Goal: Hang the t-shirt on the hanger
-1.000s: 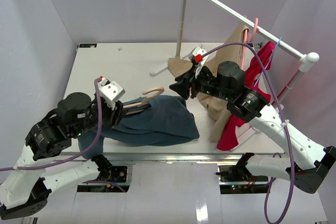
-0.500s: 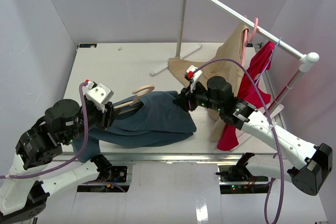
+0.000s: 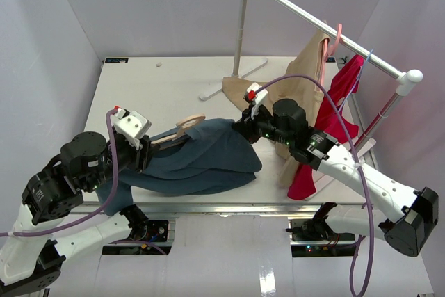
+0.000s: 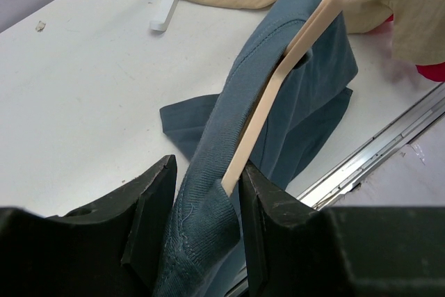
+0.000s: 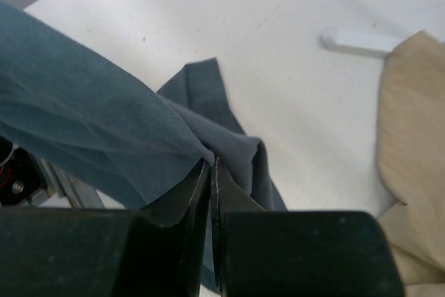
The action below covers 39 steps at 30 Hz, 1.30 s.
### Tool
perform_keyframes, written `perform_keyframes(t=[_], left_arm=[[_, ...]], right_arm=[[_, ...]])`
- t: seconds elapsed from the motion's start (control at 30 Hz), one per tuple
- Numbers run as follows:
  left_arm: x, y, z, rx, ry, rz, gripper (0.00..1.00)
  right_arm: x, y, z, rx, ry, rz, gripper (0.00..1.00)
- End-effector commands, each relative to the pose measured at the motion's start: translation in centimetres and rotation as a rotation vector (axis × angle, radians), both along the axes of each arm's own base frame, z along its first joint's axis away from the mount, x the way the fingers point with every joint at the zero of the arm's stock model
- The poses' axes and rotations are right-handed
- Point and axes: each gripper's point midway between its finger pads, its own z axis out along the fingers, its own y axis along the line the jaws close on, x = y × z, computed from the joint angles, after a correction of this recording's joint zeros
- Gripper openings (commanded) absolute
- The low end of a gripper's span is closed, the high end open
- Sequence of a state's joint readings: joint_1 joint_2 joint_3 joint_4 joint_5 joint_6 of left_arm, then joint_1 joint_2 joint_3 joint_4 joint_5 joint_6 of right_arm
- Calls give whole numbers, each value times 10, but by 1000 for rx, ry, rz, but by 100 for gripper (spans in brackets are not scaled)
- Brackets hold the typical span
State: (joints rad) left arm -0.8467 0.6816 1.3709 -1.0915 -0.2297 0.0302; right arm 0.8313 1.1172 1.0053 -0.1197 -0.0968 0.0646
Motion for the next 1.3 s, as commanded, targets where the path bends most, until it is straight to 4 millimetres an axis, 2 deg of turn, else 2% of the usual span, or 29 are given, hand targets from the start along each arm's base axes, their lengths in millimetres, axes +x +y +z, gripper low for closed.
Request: perform_keyframes(t=[0.0, 0.1, 0.17, 0.2, 0.3, 0.4, 0.47, 0.57, 0.6, 0.7, 0.77, 0.87, 1.0, 1.13, 1.27], left_arm=[[1, 2, 8, -17, -34, 5, 0], [-1, 0, 10, -20, -37, -11, 0], [-2, -1, 10, -15, -35, -27, 0], [-2, -2, 9, -13, -32, -31, 0], [-3, -5, 9, -15, -32, -46, 0], [-6, -9, 12, -35, -40, -75, 0], [-9, -11, 17, -52, -49, -93, 0], [-11, -15, 23, -72, -63, -115, 0], [-10, -15, 24, -73, -64, -115, 0], [-8, -16, 23, -64, -56, -106, 0], [-8, -17, 26, -69, -58, -111, 0], [-14, -25, 32, -98, -66, -165, 0], [-18, -36, 42, -131, -78, -224, 0], [-20, -50, 51, -151, -75, -280, 0], [-25, -59, 60, -178, -86, -336, 0]], right_arm=[[26, -10, 66, 59, -119, -104, 8], [39, -7, 74, 45, -108, -108, 8], [45, -4, 72, 25, -93, -103, 8], [49, -3, 79, 30, -100, -103, 8], [60, -3, 74, 8, -63, -98, 8], [71, -6, 55, -32, -5, -93, 8], [72, -7, 47, -50, 13, -87, 14], [53, -7, 53, -63, -6, 6, 46], [47, -8, 59, -58, -20, 27, 49], [26, -17, 86, -26, -89, 78, 53], [-1, -22, 111, 21, -163, 171, 54], [-42, -26, 135, 67, -259, 335, 54], [-90, -24, 131, 66, -288, 600, 64], [-95, -21, 108, 6, -271, 658, 73], [-88, -14, 95, -29, -258, 653, 75]])
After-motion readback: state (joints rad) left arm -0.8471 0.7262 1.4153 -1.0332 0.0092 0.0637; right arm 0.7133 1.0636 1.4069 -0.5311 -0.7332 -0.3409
